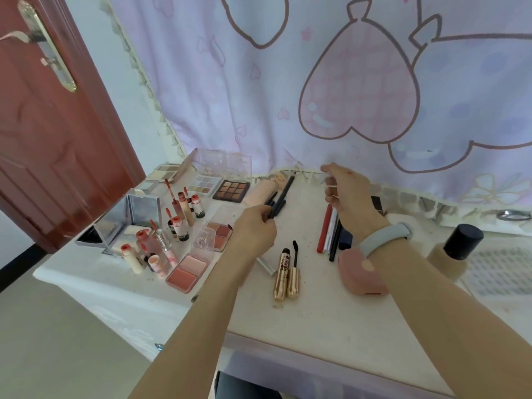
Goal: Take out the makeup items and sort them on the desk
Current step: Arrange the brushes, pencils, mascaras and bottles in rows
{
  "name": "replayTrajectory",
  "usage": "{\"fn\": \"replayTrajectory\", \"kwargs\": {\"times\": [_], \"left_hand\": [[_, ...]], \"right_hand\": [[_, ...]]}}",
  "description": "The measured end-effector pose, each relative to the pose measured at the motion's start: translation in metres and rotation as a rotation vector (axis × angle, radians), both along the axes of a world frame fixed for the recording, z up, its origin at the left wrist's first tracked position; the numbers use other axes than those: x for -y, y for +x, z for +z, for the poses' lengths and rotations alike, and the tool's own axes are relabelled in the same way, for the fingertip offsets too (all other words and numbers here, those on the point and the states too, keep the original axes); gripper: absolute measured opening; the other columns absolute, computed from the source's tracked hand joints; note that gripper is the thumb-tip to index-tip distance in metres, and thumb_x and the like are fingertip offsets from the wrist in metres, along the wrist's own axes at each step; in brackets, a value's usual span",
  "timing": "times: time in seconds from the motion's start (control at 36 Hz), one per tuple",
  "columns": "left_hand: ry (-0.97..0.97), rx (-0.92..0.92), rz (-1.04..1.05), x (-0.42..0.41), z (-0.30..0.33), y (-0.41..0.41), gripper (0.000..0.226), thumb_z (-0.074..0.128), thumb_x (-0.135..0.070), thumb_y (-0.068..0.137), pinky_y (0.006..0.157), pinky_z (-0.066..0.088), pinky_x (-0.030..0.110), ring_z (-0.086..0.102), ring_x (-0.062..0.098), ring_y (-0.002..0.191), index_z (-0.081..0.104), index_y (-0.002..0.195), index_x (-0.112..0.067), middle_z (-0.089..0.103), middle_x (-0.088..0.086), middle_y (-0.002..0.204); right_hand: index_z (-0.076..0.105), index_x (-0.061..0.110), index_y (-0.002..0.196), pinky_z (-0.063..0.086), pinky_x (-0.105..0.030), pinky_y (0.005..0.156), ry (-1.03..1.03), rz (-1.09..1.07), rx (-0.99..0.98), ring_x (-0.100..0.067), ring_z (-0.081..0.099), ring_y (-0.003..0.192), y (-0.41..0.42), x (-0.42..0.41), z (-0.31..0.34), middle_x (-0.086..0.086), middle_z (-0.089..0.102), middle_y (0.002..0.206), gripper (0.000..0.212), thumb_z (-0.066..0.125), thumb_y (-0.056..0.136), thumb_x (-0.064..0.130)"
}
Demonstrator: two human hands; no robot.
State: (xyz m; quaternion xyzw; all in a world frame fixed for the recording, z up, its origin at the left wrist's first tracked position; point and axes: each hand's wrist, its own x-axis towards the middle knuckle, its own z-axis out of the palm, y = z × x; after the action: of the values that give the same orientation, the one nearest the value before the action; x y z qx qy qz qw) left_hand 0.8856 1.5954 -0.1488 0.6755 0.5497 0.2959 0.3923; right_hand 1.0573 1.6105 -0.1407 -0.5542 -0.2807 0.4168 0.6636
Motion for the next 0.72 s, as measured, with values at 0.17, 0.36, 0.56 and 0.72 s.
{"fn": "replayTrajectory", "kwargs": {"times": [0.17, 0.36, 0.56, 0.72], "left_hand": [[0.074, -0.265, -0.009, -0.028, 0.002, 0.029, 0.04, 0.043, -0.002, 0.09, 0.073, 0.038, 0.026, 0.053, 0.024, 0.099, 0.044, 0.13, -0.006, 0.056, 0.014, 0.12], [0.119, -0.457, -0.026, -0.043, -0.009, 0.051, 0.028, 0.046, -0.001, 0.087, 0.071, 0.04, 0.029, 0.054, 0.026, 0.097, 0.048, 0.115, -0.003, 0.058, 0.012, 0.11], [0.173, -0.597, -0.05, -0.045, -0.019, 0.049, 0.007, 0.047, -0.002, 0.088, 0.051, 0.031, 0.025, 0.048, 0.021, 0.077, 0.048, 0.093, -0.008, 0.047, 0.007, 0.09], [0.333, -0.652, -0.012, -0.042, -0.029, 0.048, 0.017, 0.043, -0.016, 0.095, 0.065, 0.035, 0.03, 0.052, 0.022, 0.09, 0.053, 0.107, -0.01, 0.055, 0.006, 0.111]], "right_hand": [[0.06, -0.015, 0.098, 0.039, -0.031, 0.061, -0.159, -0.042, 0.411, -0.021, 0.044, 0.066, 0.017, -0.021, -0.022, -0.011, 0.051, 0.077, 0.032, 0.052, 0.089, 0.015], [0.064, -0.007, 0.086, 0.05, -0.041, 0.069, -0.371, 0.209, 0.937, -0.023, 0.055, 0.069, 0.014, -0.039, -0.034, -0.011, 0.061, 0.074, 0.024, 0.053, 0.08, 0.013], [0.063, 0.001, 0.108, 0.05, -0.041, 0.089, -0.319, 0.221, 1.006, -0.029, 0.061, 0.102, 0.009, -0.042, -0.038, -0.013, 0.069, 0.106, 0.03, 0.044, 0.087, 0.01], [0.058, 0.016, 0.118, 0.045, -0.039, 0.092, -0.362, 0.177, 1.251, -0.023, 0.054, 0.11, 0.03, -0.029, -0.04, -0.004, 0.059, 0.121, 0.032, 0.042, 0.09, 0.011]]}}
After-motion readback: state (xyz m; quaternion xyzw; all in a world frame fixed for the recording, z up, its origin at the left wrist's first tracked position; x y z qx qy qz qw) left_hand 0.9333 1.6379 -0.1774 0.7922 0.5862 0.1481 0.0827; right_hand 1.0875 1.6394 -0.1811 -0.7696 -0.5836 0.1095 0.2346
